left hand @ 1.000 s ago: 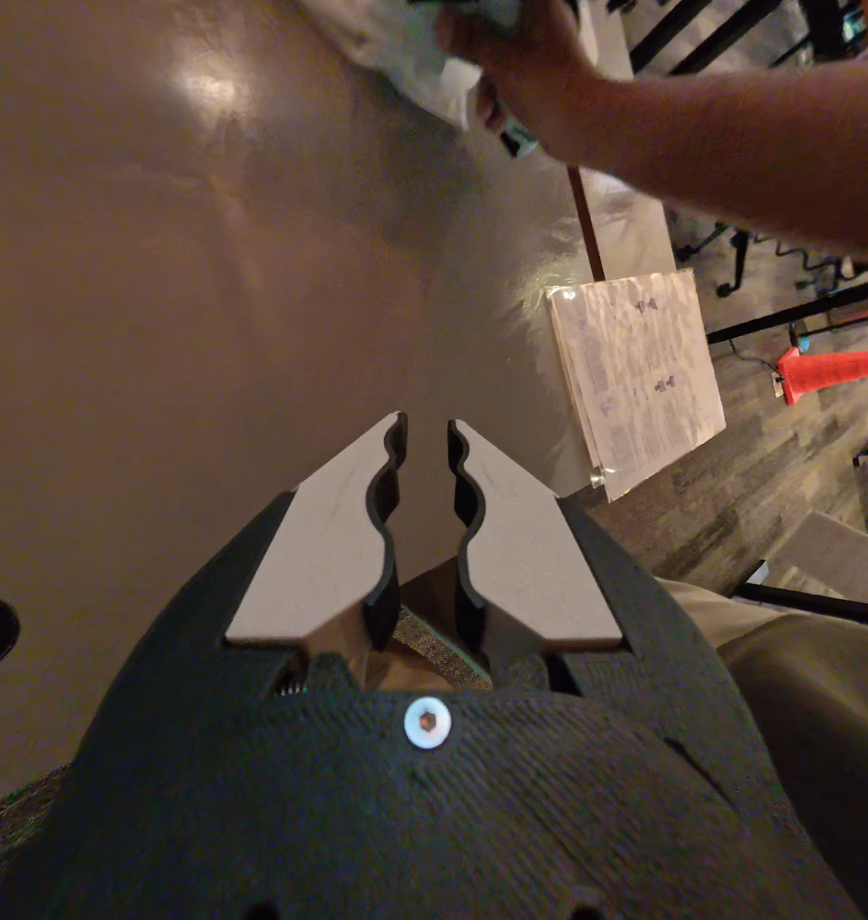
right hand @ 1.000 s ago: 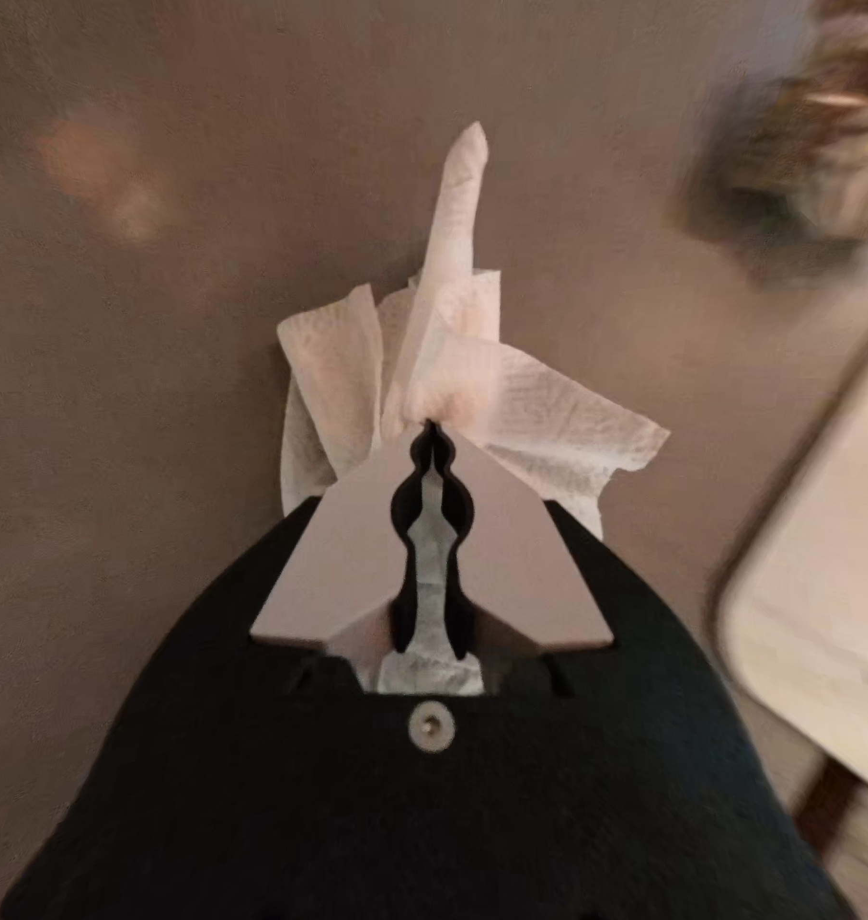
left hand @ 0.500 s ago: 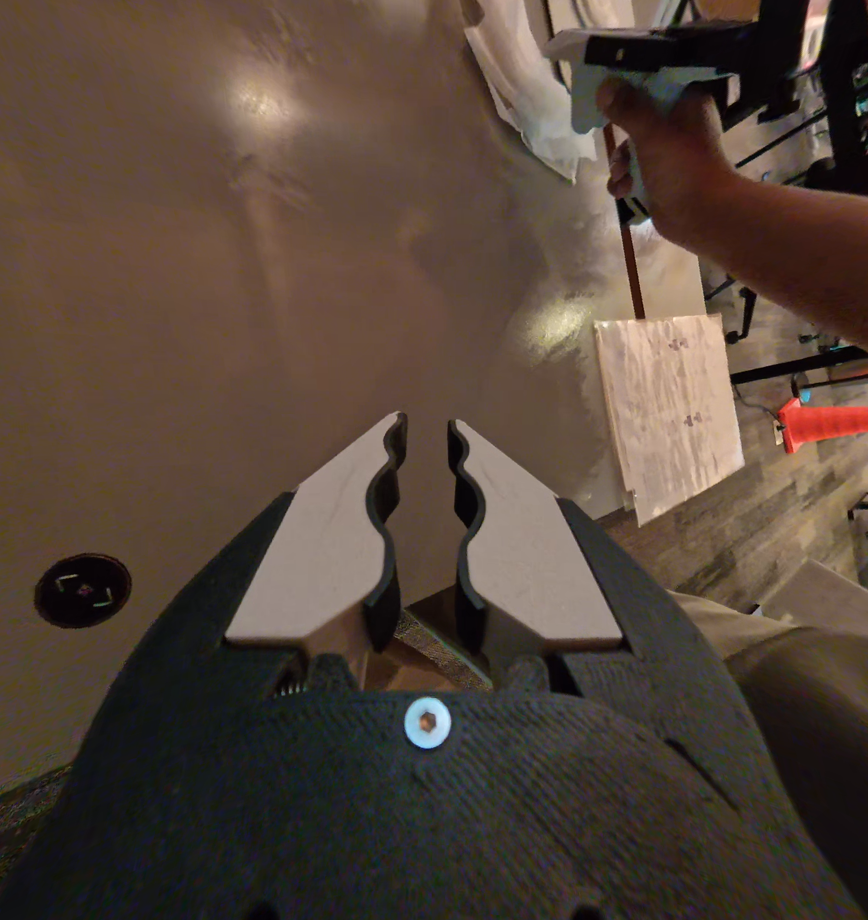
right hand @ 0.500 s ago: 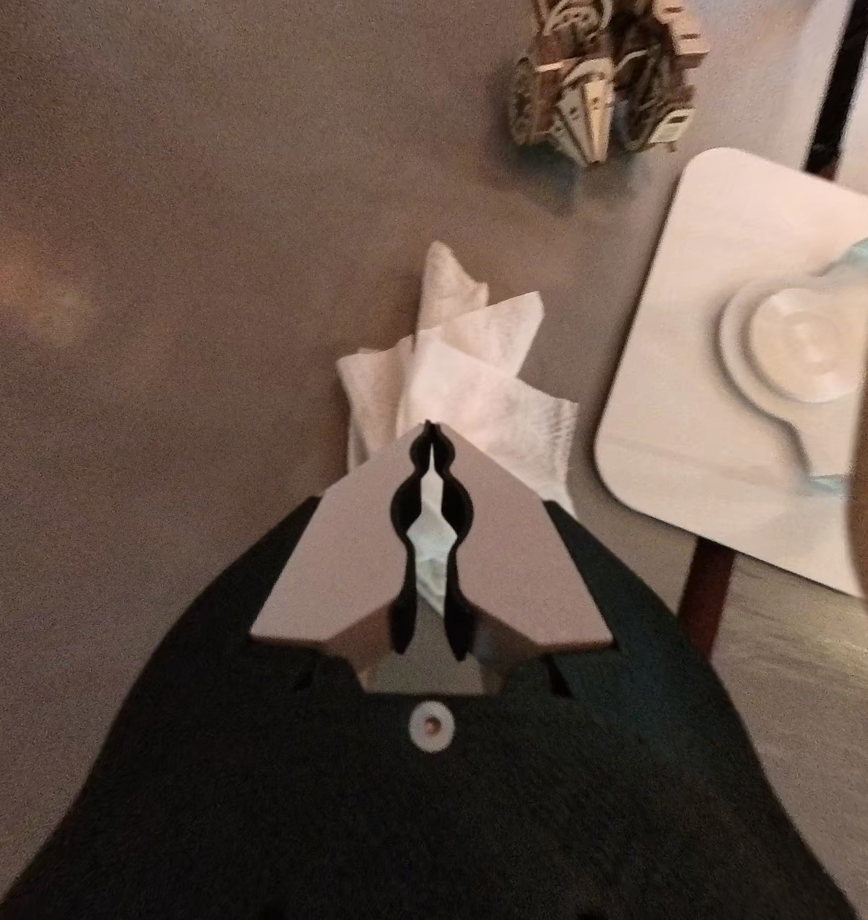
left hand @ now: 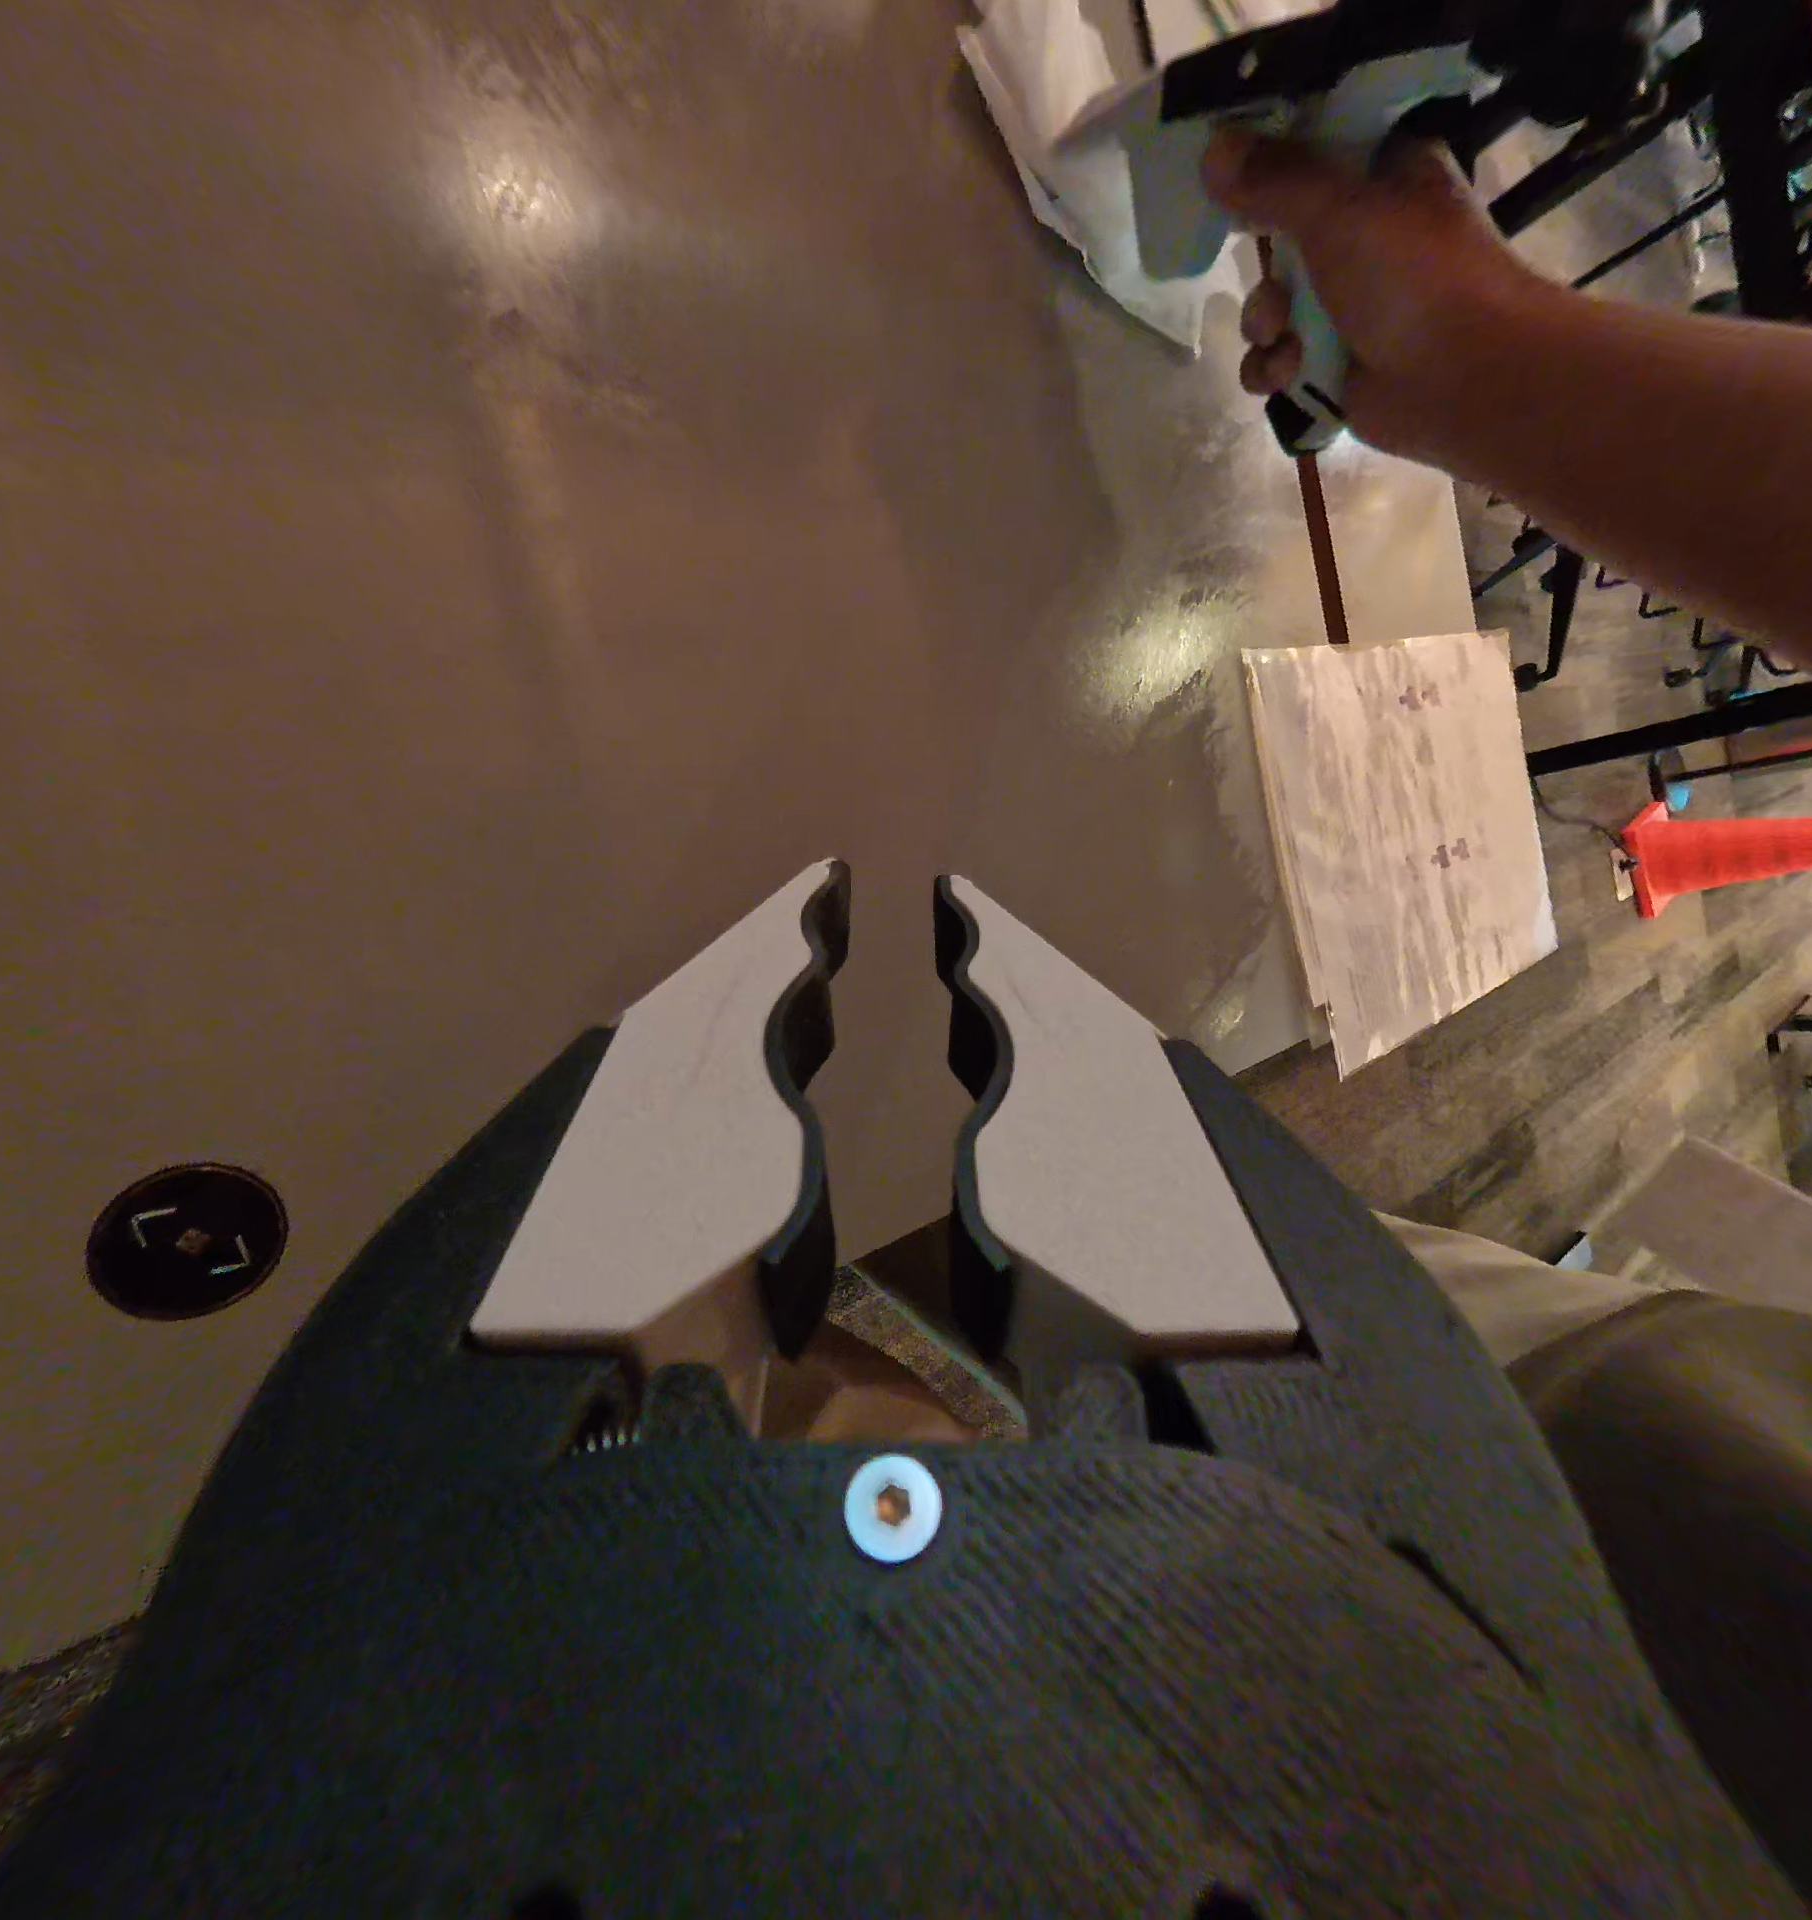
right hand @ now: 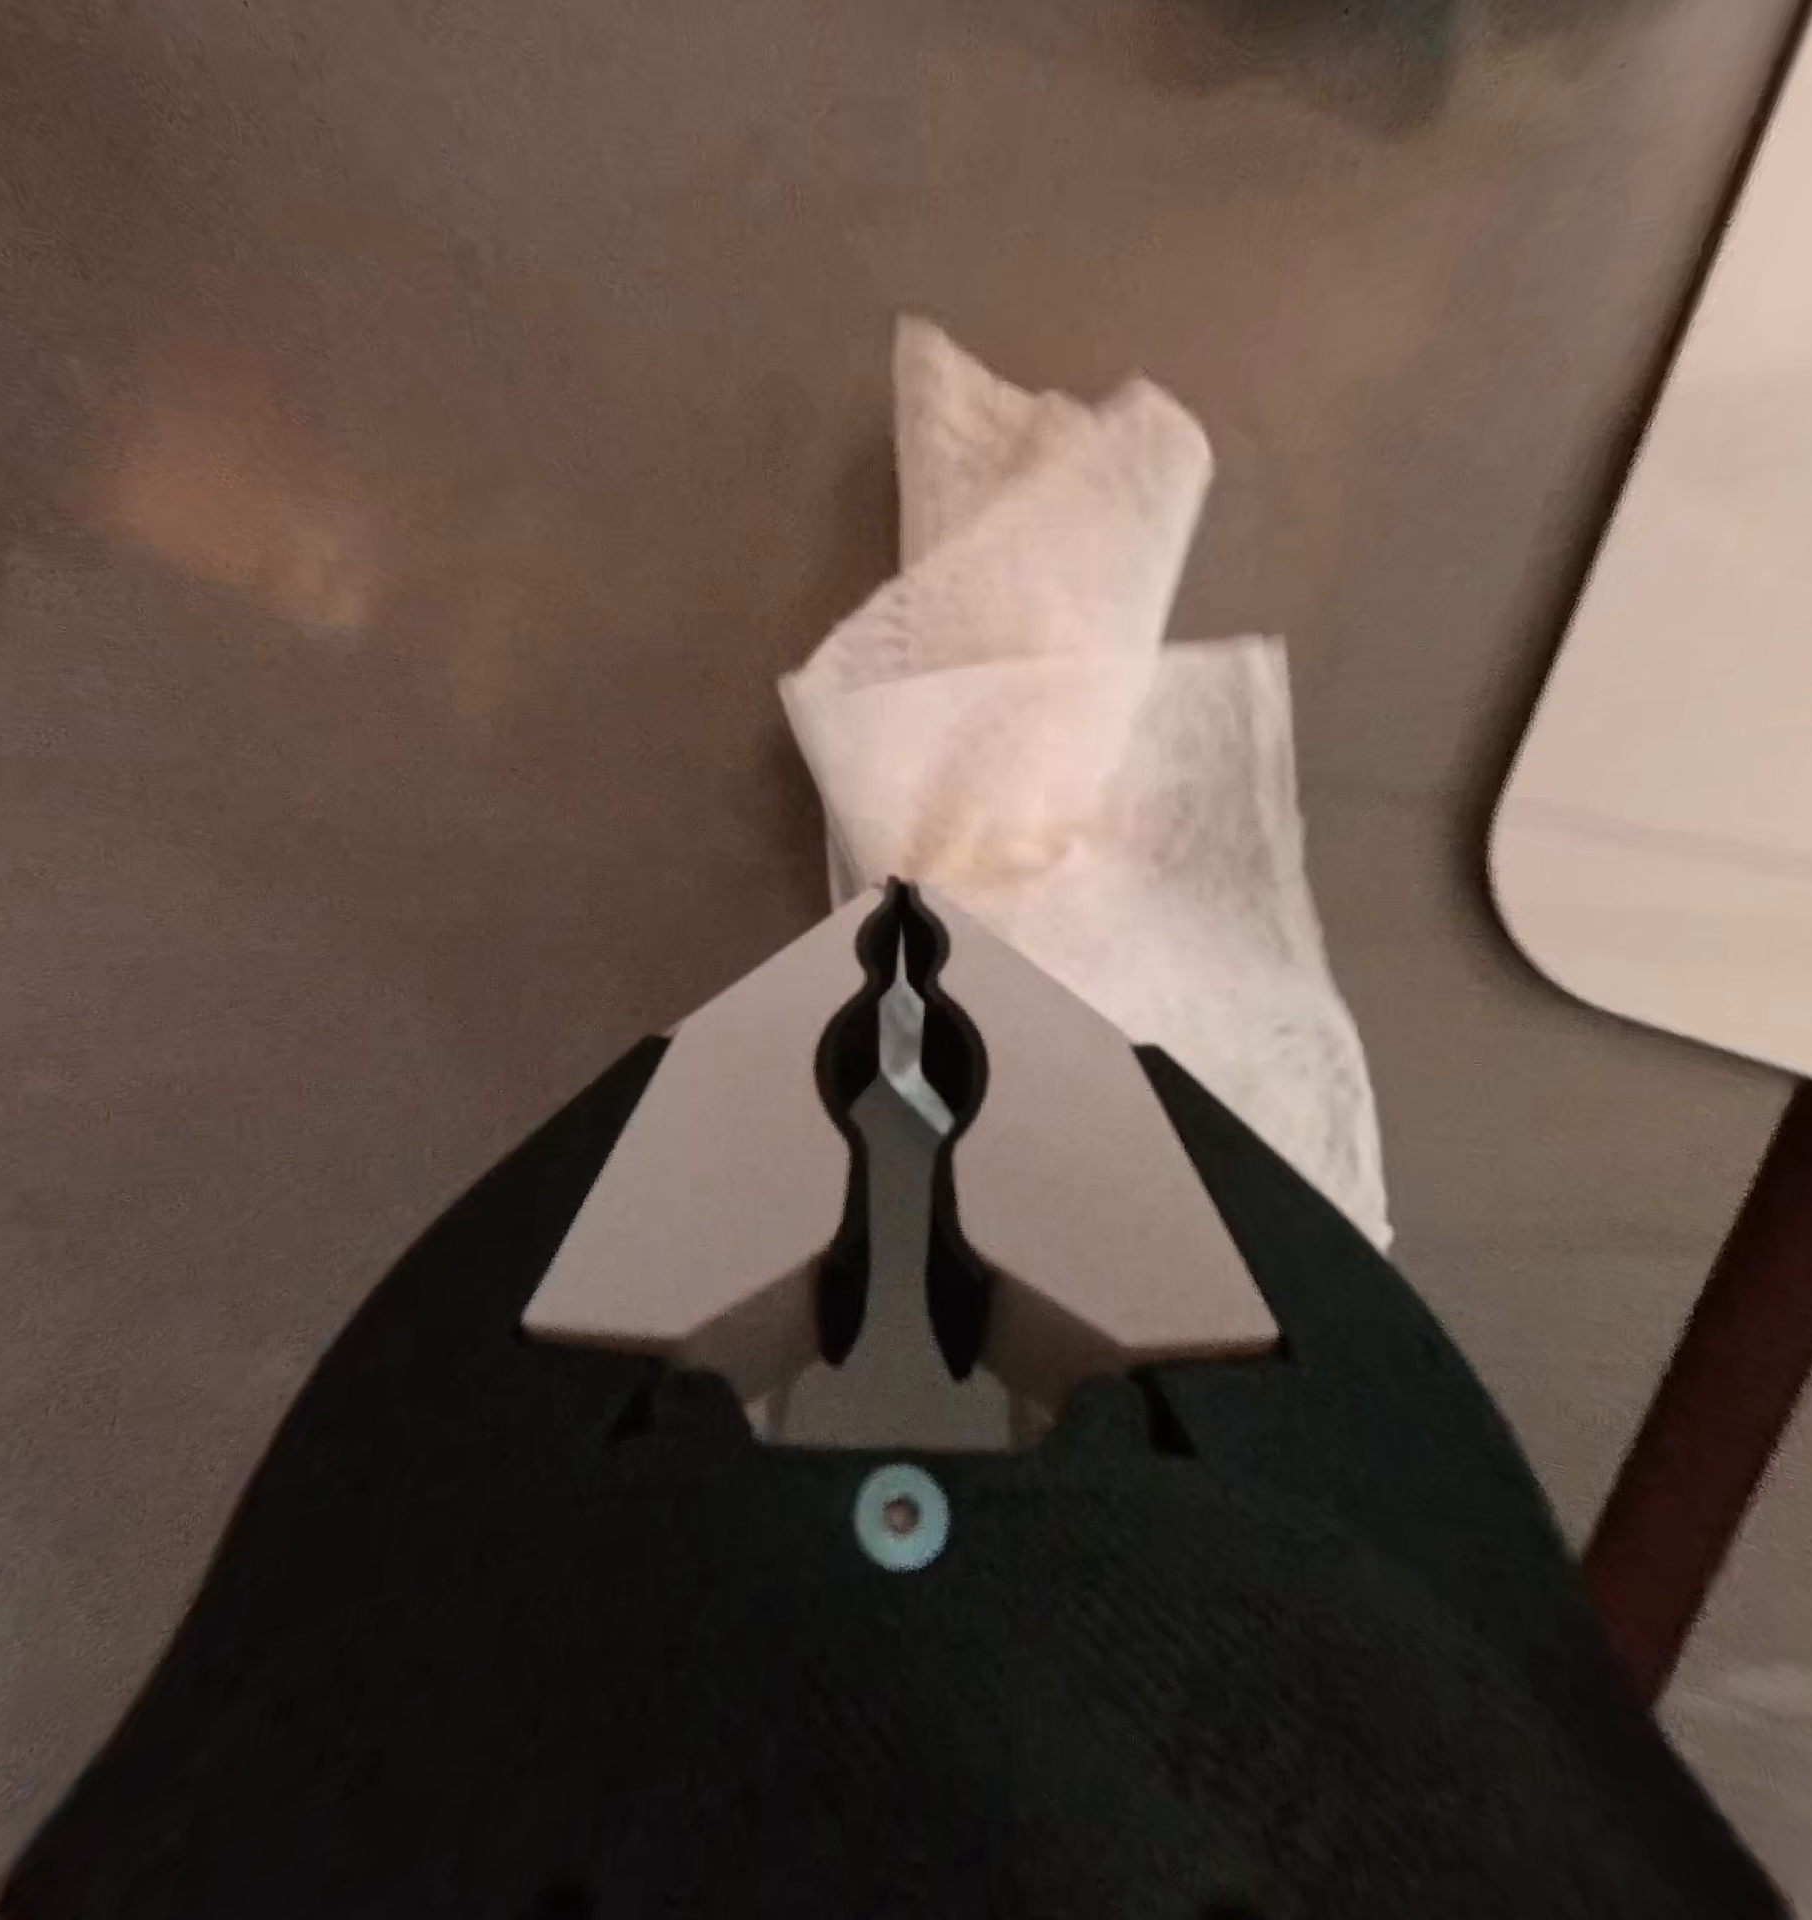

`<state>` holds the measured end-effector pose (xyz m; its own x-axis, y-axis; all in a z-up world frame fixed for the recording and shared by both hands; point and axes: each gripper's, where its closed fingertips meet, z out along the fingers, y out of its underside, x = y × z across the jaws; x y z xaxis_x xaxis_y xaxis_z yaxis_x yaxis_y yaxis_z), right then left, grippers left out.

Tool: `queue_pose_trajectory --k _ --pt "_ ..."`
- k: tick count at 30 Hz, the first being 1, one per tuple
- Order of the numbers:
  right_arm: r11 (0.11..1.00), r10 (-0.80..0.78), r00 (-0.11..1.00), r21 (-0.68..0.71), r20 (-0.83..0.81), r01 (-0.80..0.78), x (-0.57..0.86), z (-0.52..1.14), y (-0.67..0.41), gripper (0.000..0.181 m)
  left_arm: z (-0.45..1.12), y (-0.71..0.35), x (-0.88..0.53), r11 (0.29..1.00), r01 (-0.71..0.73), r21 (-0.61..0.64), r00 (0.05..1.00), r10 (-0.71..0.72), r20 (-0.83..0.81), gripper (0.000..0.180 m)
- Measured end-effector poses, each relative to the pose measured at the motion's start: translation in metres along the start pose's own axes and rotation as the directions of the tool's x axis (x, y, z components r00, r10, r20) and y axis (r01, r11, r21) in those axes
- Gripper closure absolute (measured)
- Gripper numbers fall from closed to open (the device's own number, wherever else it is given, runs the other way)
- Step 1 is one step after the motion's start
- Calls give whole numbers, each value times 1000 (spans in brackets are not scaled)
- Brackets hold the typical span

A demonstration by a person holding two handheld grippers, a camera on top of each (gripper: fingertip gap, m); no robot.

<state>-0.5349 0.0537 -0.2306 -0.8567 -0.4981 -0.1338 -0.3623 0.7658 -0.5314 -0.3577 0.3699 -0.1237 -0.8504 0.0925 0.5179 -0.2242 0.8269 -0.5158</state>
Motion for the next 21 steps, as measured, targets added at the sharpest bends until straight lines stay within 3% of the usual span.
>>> queue_pose_trajectory --k 2,7,11,18,21 --pt "999 -51 999 -20 -18 51 -2 1 7 181 1 -2 1 1000 0 4 1000 0 0 169" --pt "987 10 996 161 -84 3 14 -17 -29 181 1 -6 2 1000 0 14 1000 0 2 169" --pt "999 45 997 26 -62 -43 18 8 -5 181 4 -2 3 1000 -5 2 1000 5 0 169" --pt "997 82 996 -9 38 -82 -6 6 5 181 9 -3 11 1000 -6 5 1000 6 -10 169" --pt "999 -3 989 -31 146 8 -46 10 7 181 12 -1 14 1000 -2 -1 1000 2 -18 169"
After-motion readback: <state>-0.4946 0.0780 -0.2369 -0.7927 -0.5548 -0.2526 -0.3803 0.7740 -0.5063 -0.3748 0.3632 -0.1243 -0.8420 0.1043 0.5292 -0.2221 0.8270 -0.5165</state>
